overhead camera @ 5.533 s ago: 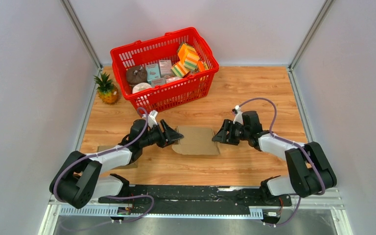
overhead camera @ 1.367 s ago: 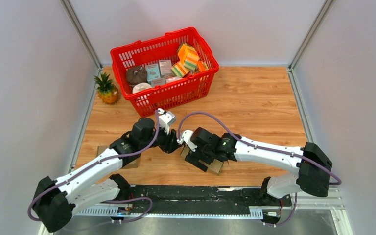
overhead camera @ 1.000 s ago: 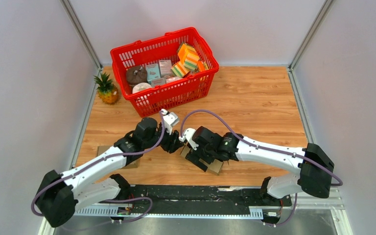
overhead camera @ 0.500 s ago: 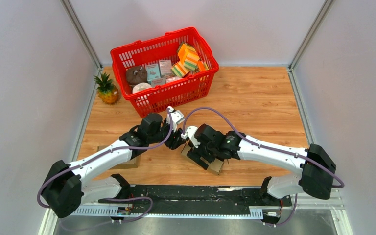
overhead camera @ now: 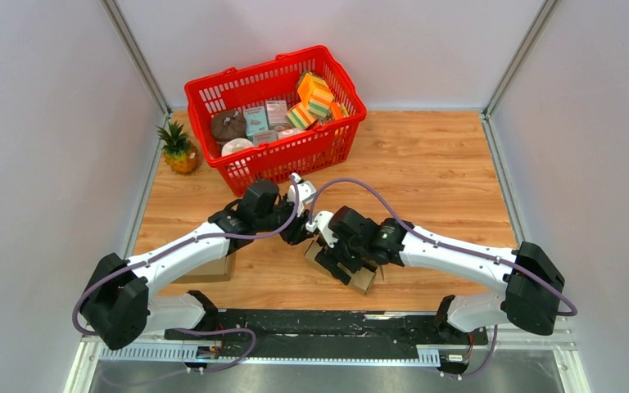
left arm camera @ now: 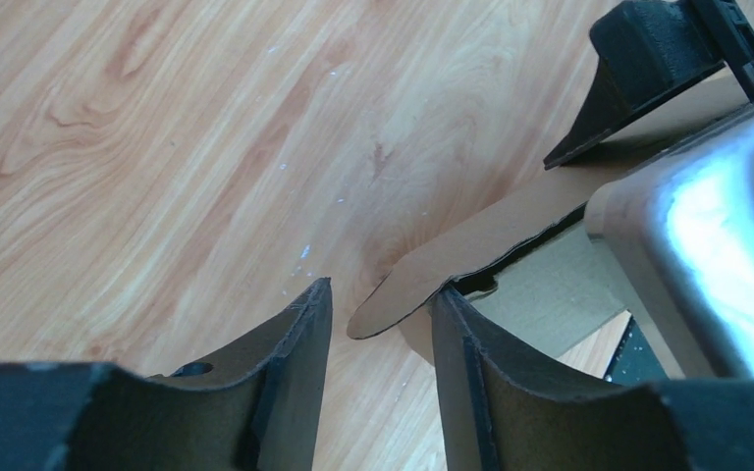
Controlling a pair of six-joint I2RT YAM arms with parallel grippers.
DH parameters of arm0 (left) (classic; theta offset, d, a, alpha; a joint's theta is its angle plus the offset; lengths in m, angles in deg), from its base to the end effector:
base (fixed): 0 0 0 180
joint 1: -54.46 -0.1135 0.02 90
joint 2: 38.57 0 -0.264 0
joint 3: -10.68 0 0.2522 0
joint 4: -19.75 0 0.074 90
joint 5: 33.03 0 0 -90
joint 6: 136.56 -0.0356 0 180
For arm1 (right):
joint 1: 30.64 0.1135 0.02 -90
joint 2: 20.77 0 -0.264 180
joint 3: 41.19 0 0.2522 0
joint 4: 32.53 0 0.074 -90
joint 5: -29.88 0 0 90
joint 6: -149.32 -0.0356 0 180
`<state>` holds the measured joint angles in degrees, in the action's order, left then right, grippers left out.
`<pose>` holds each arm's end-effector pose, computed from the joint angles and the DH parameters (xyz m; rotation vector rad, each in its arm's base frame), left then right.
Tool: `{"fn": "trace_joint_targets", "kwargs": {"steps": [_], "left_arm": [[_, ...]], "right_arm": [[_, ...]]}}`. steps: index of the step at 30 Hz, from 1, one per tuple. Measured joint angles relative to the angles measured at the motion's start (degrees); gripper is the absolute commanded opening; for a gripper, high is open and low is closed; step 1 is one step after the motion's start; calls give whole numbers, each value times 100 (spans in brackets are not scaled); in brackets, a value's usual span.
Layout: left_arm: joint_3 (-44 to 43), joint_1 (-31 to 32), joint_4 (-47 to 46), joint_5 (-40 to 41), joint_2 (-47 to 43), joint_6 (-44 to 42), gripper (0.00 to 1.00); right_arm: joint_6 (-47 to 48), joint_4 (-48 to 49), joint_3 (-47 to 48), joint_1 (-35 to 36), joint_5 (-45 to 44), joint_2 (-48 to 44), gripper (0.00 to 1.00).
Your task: Fold the paper box
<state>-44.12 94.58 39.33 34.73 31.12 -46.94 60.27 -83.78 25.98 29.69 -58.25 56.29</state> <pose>0.1903 -0.1780 0.2357 0.9864 2.0084 -0.8097 0.1288 0.2284 0.2315 -1.3829 2.3124 0.3816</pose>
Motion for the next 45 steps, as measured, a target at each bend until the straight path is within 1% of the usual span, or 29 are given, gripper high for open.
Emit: {"fn": "trace_joint_targets", "kwargs": {"steps": [5,6,7,9,11,12,16,18,20,27,35,40,45], "left_arm": [[-136,4,79,-282,212,-13,30],[-175,11,101,-310,262,-13,23],[-205,17,120,-339,299,-15,19],[-232,37,149,-365,326,2,13],[-232,68,164,-358,319,9,11],[-232,72,164,-341,317,17,8],[-232,79,229,-254,260,157,5],[-225,83,302,-210,175,269,5],[-208,85,367,-151,39,372,5],[-22,101,518,35,-581,822,4],[238,160,487,234,-656,1294,2],[289,190,496,525,-619,1814,2],[286,195,490,796,-579,2546,0]], "right_arm": [[-9,9,-17,-20,66,-24,77],[-15,20,-17,-24,72,-26,77],[-20,31,-17,-26,83,-28,76],[-20,70,-17,-28,103,-28,75],[-24,96,-17,-28,120,-28,75],[-26,109,-17,-28,120,-28,74],[-28,184,-17,-28,90,-26,75],[-28,251,-17,-28,48,-22,77],[-74,317,-17,-28,4,0,79],[-208,557,-48,-35,-201,101,80],[-376,798,-109,-168,-181,166,82],[-417,901,-109,-205,-184,278,82],[-413,992,-109,-234,-201,334,81]]}}
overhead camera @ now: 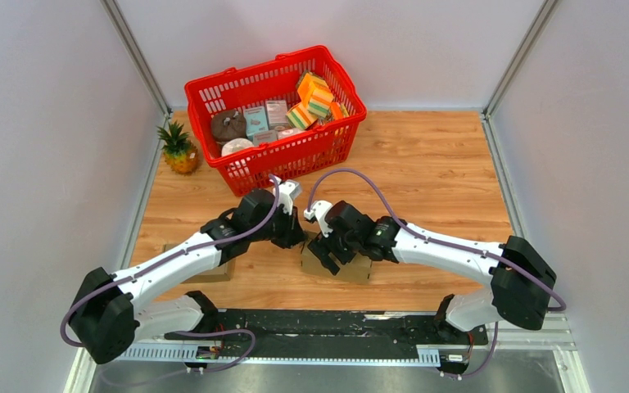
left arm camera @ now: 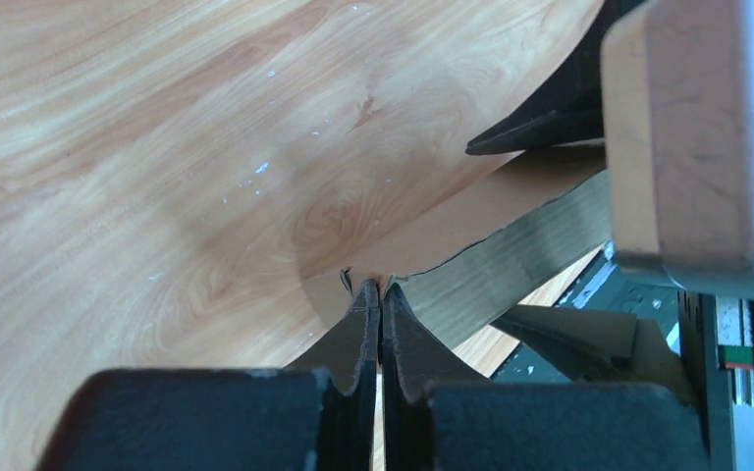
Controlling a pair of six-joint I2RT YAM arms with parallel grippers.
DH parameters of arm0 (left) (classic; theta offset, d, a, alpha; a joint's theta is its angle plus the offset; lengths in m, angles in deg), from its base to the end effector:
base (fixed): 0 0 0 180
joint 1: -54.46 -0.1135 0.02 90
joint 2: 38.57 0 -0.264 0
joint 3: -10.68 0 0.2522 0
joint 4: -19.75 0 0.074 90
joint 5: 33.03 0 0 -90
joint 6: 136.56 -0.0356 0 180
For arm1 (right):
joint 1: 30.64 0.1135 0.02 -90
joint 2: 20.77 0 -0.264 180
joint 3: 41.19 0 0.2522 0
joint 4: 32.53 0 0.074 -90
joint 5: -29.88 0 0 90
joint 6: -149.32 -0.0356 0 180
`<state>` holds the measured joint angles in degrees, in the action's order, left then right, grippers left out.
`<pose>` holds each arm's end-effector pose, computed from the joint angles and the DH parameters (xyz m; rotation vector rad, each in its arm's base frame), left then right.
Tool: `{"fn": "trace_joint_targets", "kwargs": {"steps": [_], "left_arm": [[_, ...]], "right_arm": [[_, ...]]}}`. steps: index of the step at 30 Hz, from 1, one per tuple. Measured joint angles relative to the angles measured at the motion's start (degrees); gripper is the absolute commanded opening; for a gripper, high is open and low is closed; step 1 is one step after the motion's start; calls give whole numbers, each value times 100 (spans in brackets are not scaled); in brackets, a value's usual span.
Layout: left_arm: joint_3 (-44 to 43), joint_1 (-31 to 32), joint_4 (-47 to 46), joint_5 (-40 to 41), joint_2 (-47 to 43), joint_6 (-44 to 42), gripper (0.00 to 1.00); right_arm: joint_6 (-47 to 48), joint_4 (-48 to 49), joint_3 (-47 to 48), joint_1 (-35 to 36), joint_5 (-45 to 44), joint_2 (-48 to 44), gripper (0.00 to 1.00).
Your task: Fold the paper box
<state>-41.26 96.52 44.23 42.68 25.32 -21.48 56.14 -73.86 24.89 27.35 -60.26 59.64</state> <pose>0.1707 -0.1659 0.2339 0.4916 2.2908 -0.8969 0.1497 0.2392 0.2209 -1.1936 2.3042 0.4052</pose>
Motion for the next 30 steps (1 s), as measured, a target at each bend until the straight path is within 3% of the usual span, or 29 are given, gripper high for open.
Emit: {"fn": "trace_joint_targets", "kwargs": {"steps": [16,24,30], "left_arm": [[164,170,214,1038,-372,1550,0],[251,358,232,1513,-518,1825,0],[546,621,61,1934,-811,1834,0]], "right_arm": [[-7,321,-42,-2,212,37,80],[-109,566,-133,44,131,20,81],[-319,656,-195,227,-162,-28,87]]}}
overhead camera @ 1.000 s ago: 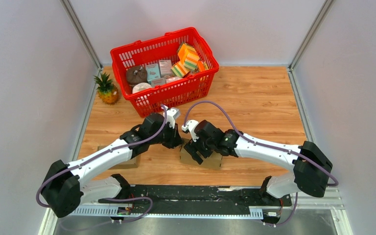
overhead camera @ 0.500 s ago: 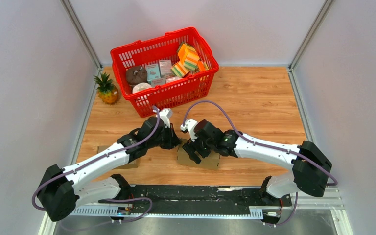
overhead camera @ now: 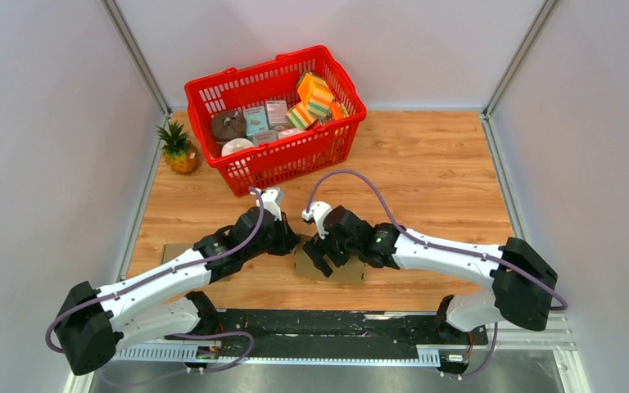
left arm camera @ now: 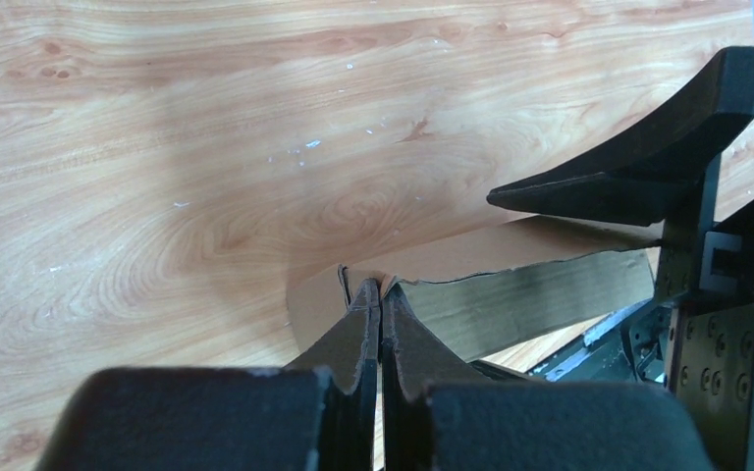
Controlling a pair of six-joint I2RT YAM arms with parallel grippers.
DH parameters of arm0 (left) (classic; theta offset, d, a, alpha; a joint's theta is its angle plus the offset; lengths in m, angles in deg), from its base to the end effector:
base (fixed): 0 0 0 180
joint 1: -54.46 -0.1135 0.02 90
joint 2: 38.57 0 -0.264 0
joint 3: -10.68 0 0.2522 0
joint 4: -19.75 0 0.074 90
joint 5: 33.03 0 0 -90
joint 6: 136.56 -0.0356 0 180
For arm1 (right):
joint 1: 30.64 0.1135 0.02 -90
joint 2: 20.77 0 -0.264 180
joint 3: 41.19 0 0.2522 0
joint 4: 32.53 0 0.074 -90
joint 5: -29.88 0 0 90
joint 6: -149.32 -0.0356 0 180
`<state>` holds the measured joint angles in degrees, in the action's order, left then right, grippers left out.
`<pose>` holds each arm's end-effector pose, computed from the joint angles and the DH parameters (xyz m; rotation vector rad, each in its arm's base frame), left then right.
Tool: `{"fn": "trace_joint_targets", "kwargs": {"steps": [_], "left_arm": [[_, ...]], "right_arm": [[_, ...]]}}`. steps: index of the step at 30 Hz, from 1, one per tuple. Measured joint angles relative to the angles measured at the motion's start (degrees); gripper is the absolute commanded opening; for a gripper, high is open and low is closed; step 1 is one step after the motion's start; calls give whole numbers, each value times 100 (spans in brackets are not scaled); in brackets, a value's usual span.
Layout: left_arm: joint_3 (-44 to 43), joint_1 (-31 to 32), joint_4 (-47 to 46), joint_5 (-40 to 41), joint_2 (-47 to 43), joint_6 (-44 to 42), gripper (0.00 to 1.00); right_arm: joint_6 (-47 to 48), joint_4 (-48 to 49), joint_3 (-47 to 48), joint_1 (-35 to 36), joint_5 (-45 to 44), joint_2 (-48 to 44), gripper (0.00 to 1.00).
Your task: Fold the paper box
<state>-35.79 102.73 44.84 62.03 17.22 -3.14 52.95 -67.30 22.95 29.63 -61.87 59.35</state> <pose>0.1426 -0.1552 0.2291 0.0435 2.2866 -0.7943 0.1430 0.2482 0.2193 -1.1273 2.2475 0.4604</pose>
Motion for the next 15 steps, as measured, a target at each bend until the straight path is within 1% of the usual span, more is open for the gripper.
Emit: {"fn": "trace_joint_targets", "kwargs": {"steps": [2,4,8,9,12,15], "left_arm": [[22,96,-11,122,-24,-4,0],[42,184,-26,229,-46,-15,0],[101,269,-24,415,-142,-33,0],[127,275,-24,461,-177,-35,0],[192,326,-7,586,-284,-44,0],[214,391,0,706,-326,-50,0]], "right_arm": [[-151,-9,-90,9,-76,-125,88],[-317,-72,-177,9,-138,-313,92],[-691,-404,-275,7,-251,-822,96],[-774,-496,-278,4,-273,-933,99],[-1067,-796,-328,-7,-328,-1419,100],[-1484,-1180,-352,-42,-380,-1906,99]]}}
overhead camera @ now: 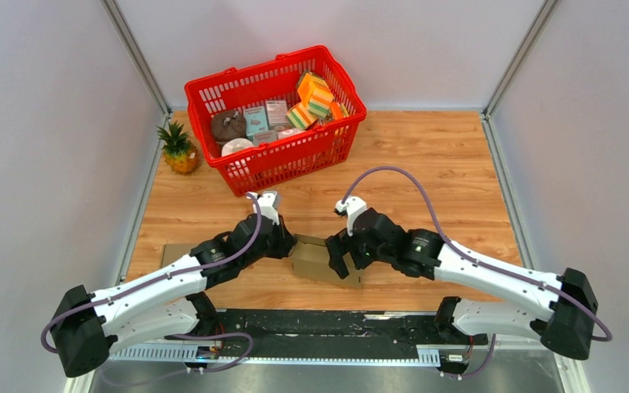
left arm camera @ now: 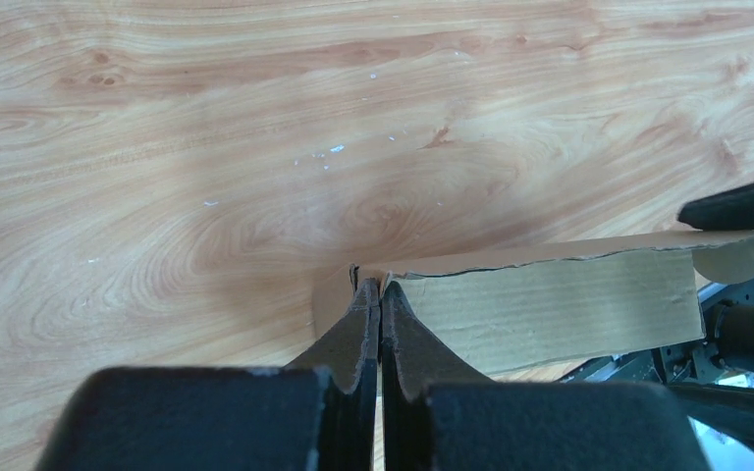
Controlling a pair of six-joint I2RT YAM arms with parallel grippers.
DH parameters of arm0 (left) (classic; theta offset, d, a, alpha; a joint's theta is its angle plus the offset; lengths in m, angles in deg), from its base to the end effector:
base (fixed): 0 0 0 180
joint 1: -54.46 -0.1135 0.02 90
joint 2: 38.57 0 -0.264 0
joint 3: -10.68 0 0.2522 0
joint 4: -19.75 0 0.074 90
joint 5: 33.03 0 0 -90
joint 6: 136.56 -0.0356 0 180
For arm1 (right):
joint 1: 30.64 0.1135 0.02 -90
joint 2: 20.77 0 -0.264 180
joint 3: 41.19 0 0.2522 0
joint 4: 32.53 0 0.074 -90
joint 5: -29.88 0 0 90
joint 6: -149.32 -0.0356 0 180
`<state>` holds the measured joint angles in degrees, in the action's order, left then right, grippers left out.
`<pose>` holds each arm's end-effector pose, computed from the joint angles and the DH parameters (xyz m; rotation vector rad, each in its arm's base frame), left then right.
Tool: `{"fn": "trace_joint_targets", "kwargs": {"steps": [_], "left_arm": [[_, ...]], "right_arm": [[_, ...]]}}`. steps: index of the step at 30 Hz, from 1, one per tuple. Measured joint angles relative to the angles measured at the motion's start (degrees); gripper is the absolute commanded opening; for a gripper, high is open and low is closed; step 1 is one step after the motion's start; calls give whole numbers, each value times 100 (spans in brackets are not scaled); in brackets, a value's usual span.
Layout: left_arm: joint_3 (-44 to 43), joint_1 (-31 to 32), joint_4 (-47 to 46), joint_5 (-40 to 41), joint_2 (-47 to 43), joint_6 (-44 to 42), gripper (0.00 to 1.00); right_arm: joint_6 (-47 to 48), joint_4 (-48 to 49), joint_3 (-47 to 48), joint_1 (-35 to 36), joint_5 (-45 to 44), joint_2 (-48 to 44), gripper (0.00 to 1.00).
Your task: Fold the paper box
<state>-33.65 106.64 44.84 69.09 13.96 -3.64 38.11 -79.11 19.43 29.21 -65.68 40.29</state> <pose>0.1285 -0.1534 0.2273 0.0526 2.2300 -0.7272 0.1130 0.1877 0.2625 -0.7688 2.3351 0.5381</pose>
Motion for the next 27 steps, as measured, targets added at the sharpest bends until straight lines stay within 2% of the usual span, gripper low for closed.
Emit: {"fn": "trace_joint_targets", "kwargs": {"steps": [2,4,9,11,14,17,23,24,27], "left_arm": [[4,37,-2,50,-4,-2,0],[4,74,2,94,-11,-4,0],[4,205,0,236,-11,-22,0],[4,251,2,302,-11,-35,0],[4,330,0,380,-9,-59,0],[2,446,-4,507,11,-83,0],[-26,678,-13,763,74,-83,0],[-26,706,-24,800,85,-83,0],[-26,780,-48,894,114,-81,0]], "right_arm": [[-282,-275,0,-39,-42,-214,97],[-555,-616,0,-92,-103,-380,90],[-1016,-1281,2,-155,-227,-570,64],[-1126,-1427,2,-157,-254,-656,63],[-1191,-1458,-2,-162,-319,-752,66],[-1182,-1440,-24,-195,-461,-769,63],[-1163,-1373,-160,-262,-789,-719,40],[-1161,-1344,-195,-267,-833,-708,32],[-1106,-1303,-260,-267,-866,-651,23]]}}
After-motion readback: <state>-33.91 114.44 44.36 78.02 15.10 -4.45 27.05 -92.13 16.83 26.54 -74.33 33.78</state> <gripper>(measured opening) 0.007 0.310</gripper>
